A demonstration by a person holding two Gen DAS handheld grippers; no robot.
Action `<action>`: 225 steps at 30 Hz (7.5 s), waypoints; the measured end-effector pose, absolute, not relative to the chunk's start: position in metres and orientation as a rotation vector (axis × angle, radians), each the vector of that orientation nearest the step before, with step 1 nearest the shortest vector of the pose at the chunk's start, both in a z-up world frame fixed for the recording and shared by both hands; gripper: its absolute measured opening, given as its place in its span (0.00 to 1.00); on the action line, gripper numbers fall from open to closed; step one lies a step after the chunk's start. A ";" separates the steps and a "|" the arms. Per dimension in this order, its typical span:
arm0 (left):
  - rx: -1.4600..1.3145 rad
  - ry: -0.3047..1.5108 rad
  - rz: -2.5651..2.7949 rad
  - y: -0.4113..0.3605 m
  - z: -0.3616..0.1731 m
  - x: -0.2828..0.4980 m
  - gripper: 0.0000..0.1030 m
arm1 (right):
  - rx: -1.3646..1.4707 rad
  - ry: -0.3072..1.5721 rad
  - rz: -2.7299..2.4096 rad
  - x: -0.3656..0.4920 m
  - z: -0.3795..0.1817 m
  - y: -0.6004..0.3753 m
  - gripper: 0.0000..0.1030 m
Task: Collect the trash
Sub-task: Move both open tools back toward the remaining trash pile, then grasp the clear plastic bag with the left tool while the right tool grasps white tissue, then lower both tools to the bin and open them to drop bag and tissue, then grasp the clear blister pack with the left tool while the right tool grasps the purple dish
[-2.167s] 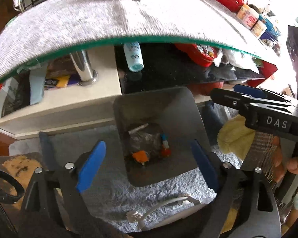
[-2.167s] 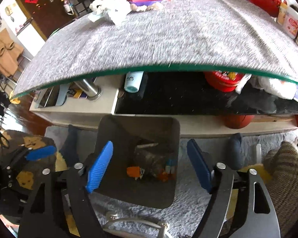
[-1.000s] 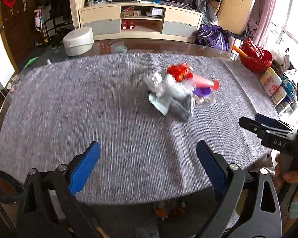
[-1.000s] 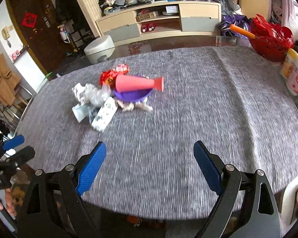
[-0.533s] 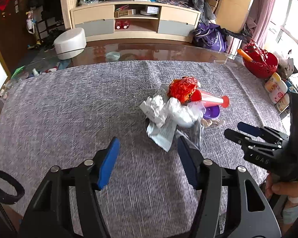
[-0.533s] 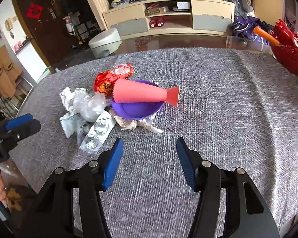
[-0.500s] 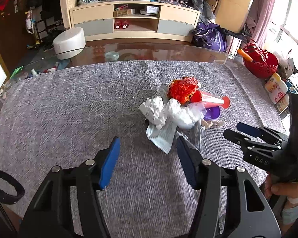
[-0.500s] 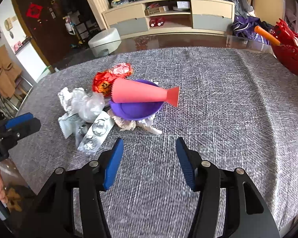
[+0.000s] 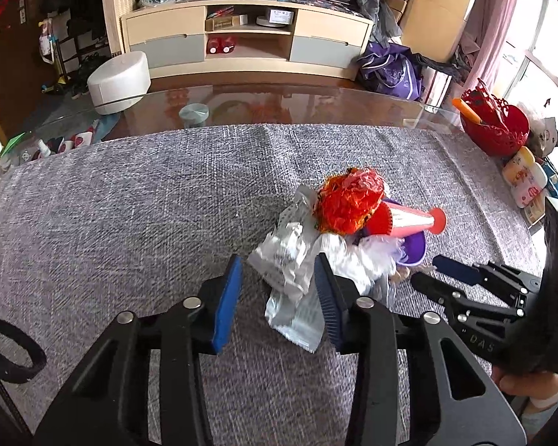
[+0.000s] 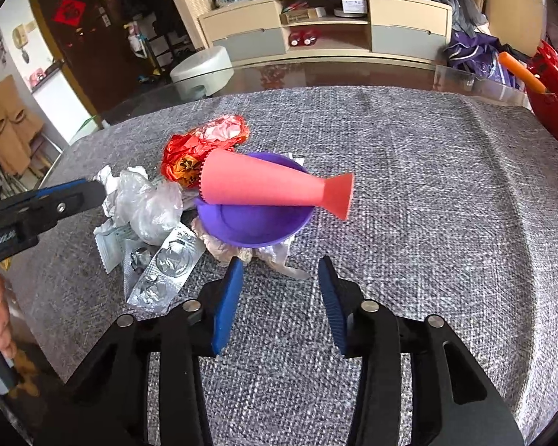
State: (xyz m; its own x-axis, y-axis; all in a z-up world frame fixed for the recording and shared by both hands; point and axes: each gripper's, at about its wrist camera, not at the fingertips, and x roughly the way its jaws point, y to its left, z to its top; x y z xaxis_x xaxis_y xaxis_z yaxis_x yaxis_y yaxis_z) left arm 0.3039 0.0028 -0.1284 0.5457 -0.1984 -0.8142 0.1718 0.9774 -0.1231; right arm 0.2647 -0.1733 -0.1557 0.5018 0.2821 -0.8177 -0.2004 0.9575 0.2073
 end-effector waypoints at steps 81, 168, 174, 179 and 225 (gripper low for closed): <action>-0.027 0.841 -0.257 -0.003 -0.062 0.227 0.11 | 0.067 0.856 0.332 0.217 -0.092 -0.166 0.03; -0.029 1.078 -0.232 -0.009 -0.163 0.052 0.92 | 0.103 1.018 0.235 0.075 -0.143 -0.203 0.88; -0.030 1.030 -0.217 -0.004 -0.135 0.081 0.92 | 0.122 0.954 0.210 0.108 -0.113 -0.212 0.88; -0.027 1.016 -0.204 -0.003 -0.123 0.106 0.92 | 0.124 0.940 0.208 0.139 -0.106 -0.207 0.88; 0.017 1.039 -0.312 -0.051 -0.151 0.267 0.59 | 0.149 0.979 0.194 0.268 -0.139 -0.209 0.78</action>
